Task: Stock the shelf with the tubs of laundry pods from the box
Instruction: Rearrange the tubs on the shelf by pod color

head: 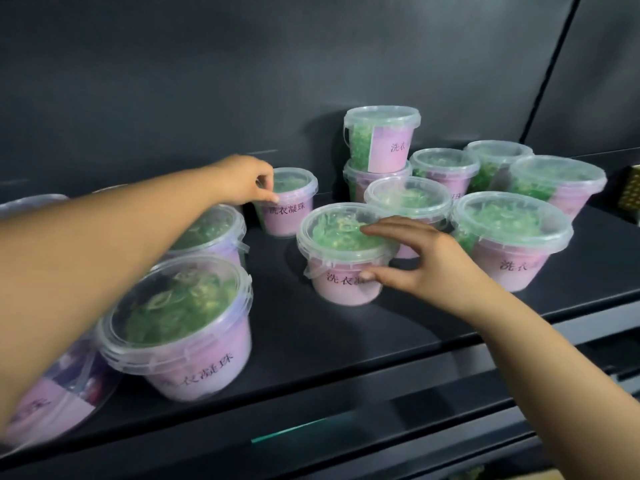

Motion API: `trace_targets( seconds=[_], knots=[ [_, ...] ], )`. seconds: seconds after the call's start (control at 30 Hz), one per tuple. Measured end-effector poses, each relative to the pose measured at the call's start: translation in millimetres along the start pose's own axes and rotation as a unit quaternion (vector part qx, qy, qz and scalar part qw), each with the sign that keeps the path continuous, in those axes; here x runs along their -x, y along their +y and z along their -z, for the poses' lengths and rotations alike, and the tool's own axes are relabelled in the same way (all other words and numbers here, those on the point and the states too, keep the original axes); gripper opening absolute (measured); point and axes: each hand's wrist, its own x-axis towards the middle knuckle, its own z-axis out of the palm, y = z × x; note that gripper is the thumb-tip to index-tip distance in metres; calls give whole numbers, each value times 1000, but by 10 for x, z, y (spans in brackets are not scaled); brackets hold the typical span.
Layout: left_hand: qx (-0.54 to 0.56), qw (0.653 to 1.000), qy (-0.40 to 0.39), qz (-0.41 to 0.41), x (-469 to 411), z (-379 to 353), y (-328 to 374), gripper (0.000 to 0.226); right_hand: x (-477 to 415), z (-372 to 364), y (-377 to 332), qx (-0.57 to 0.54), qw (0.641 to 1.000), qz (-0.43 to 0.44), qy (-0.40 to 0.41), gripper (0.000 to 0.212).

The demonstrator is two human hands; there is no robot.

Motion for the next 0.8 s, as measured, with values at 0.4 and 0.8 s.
trace_targets(
  seconds=[0.4, 0.8],
  knots=[
    [-29, 999, -16, 31, -31, 61, -50, 20, -300, -171, 129, -102, 994, -29, -3, 37],
    [134, 990, -31, -6, 674, 381, 133, 28, -626, -409, 7, -68, 997, -12, -30, 35]
  ],
)
